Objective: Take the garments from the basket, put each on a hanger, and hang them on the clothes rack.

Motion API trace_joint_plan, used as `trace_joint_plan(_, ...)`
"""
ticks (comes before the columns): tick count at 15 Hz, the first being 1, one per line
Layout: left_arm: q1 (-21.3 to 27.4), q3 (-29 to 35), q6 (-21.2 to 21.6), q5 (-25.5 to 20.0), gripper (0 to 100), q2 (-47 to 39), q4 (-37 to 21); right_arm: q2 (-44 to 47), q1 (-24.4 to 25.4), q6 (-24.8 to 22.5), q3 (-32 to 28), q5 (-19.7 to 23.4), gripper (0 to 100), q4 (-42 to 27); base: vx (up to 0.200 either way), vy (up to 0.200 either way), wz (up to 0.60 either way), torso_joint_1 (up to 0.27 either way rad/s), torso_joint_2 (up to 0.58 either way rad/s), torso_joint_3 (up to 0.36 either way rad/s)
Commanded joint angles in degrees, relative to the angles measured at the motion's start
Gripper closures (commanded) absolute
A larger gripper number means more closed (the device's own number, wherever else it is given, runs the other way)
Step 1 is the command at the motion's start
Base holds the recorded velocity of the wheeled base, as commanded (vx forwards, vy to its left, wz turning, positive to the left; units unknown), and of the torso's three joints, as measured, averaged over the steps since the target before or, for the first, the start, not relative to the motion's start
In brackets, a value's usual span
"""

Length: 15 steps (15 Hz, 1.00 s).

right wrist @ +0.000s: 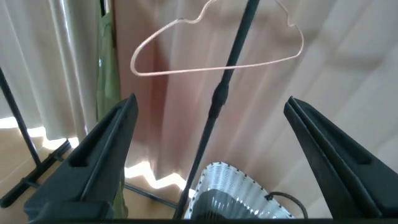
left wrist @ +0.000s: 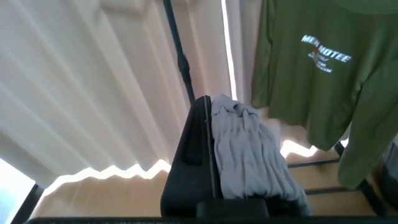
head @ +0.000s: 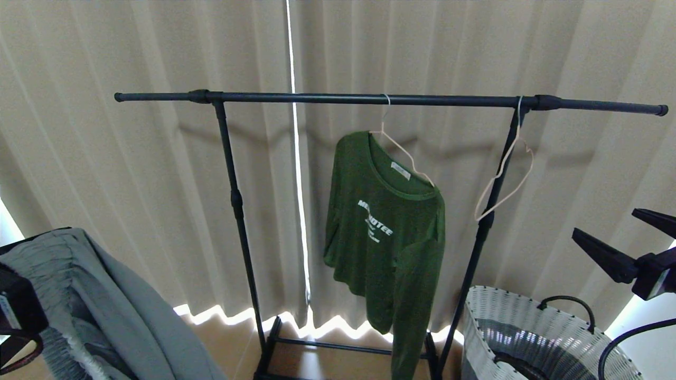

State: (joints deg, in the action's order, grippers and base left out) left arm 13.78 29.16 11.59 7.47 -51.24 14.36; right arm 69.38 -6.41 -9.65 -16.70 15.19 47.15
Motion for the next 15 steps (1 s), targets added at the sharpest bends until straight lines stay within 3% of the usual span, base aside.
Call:
trace_joint_plan(1,-0.06,-0.42,-0.08,0.09,100,-0.71,0.14,0.23,0.0,-0.01,0.0,0.02,0,-0.13,0.0,0.0,0.0,0.0,0.0,0.0)
trace_joint_plan(15,0.46,-0.51,-0.26,-0.18,100,-3.34,0.23,0.41,0.0,-0.1,-2.81,0.02,0,-0.83,0.171,0.0,0.0,0.002,0.0,0.001)
